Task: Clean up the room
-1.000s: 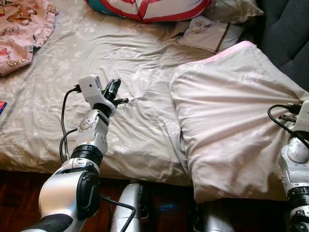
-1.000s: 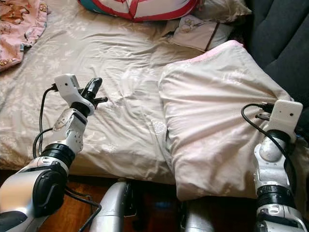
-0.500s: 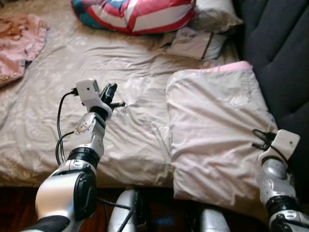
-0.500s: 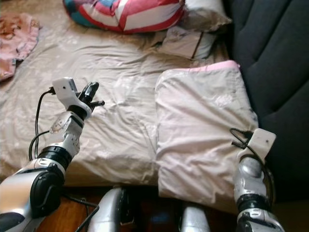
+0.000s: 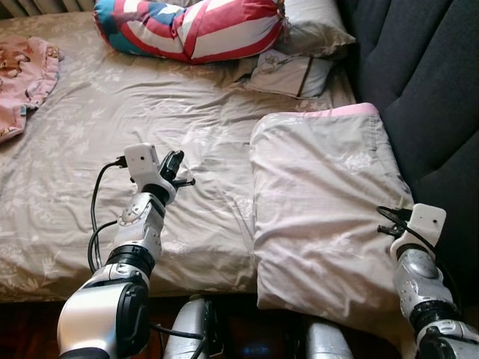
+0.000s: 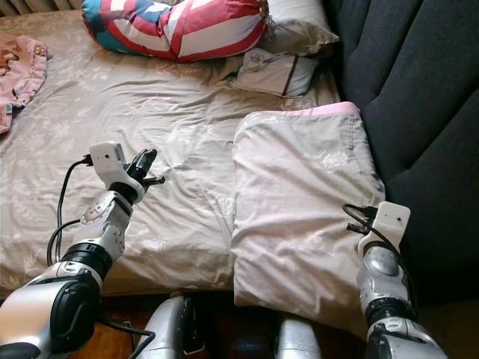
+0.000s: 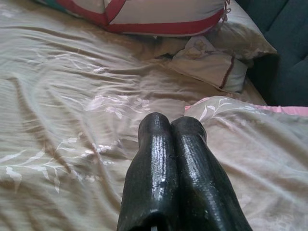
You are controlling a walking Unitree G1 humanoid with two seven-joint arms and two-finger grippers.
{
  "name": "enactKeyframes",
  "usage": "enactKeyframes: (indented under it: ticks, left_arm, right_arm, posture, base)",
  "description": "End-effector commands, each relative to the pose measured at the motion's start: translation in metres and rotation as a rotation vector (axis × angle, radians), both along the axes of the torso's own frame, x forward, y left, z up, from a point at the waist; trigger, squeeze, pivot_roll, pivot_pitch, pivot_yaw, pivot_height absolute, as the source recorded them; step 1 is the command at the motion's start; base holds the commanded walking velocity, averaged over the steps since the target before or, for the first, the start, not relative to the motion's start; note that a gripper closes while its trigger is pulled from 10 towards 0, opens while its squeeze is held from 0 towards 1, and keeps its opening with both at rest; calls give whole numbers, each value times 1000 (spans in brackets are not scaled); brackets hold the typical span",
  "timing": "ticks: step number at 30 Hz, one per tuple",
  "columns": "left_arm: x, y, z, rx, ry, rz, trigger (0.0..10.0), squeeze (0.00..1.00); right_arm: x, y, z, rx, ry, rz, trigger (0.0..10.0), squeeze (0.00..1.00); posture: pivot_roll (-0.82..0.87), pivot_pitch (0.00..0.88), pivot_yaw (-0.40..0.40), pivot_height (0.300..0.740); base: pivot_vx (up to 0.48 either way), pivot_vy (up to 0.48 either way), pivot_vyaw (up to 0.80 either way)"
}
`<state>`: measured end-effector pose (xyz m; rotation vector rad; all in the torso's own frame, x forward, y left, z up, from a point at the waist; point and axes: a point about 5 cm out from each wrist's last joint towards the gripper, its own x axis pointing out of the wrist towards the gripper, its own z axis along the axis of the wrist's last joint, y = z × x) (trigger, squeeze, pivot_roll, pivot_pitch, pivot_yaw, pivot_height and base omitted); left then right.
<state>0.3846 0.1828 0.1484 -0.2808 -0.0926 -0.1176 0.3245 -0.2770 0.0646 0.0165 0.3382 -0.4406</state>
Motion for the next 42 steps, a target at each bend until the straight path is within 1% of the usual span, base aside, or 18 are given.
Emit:
enactKeyframes:
  ticks: [1,7,8,9,10,19,22,25,26,28,29,30,31,34,36,38,41,42]
  left_arm:
    - [-4,5,-9,9,28,14,10000,0]
    - [-7,10,-13,20,34,25,10000,0]
    - [-8,11,-13,24,37,26,10000,0]
    - [-8,11,-13,24,37,26,10000,0]
    - [-9,13,-16,29,43,29,10000,0]
    - [-13,12,-22,30,57,29,10000,0]
    - [-14,10,-24,26,60,28,10000,0]
    - [-16,11,-27,24,62,30,10000,0]
    - [-20,13,-32,22,71,36,10000,0]
    - [-22,15,-36,22,77,41,10000,0]
    - [-24,16,-38,25,80,51,10000,0]
    - [-26,17,-40,27,82,58,10000,0]
    - [-32,18,-48,86,92,61,10000,0]
    - [-42,18,-59,162,107,50,10000,0]
    - [-43,17,-61,169,109,48,10000,0]
    - [-54,22,-74,184,139,80,10000,0]
    - [-59,24,-81,200,164,97,10000,0]
    - [-65,28,-91,174,209,125,10000,0]
  right_arm:
    - [3,7,-2,5,26,43,10000,0]
    - [10,18,1,0,7,98,10000,0]
    - [10,21,-1,2,10,101,10000,184]
    - [10,21,-1,2,10,101,10000,184]
    - [9,27,-5,9,15,112,10000,1000]
    - [8,30,-4,8,-26,102,10000,1000]
    - [14,35,5,11,-105,124,10000,1000]
    - [21,48,20,-17,-223,219,10000,1000]
    - [22,59,28,-20,-310,276,10000,1000]
    - [22,64,30,-4,-349,292,10000,1000]
    - [21,66,30,0,-363,301,10000,725]
    - [20,67,31,1,-371,305,10000,725]
    - [15,71,28,7,-393,328,10000,0]
    - [9,74,26,4,-428,337,10000,0]
    - [8,74,25,6,-432,336,10000,0]
    - [-1,74,9,17,-373,327,10000,0]
    - [-4,74,2,22,-344,327,10000,0]
    - [-6,75,-5,31,-314,326,10000,0]
  posture:
    - [-153,186,52,650]
    - [-137,189,55,650]
    - [-135,190,55,650]
    - [-135,190,55,650]
    - [-133,191,55,650]
    - [-137,189,57,650]
    - [-136,184,55,650]
    - [-138,180,55,650]
    - [-141,172,55,650]
    - [-141,171,55,650]
    - [-142,166,54,650]
    - [-142,166,54,650]
    - [-143,160,53,650]
    - [-147,150,49,655]
    - [-148,148,47,659]
    - [-143,133,37,679]
    - [-138,123,33,689]
    - [-138,114,24,699]
  base:
    - [0,0,0]
    - [0,0,0]
    - [0,0,0]
    - [0,0,0]
    - [0,0,0]
    - [0,0,0]
    - [0,0,0]
    - [0,0,0]
    - [0,0,0]
    - [0,0,0]
    - [0,0,0]
    - [0,0,0]
    - [0,0,0]
    - [0,0,0]
    - [0,0,0]
    - [0,0,0]
    - [0,0,0]
    - [0,0,0]
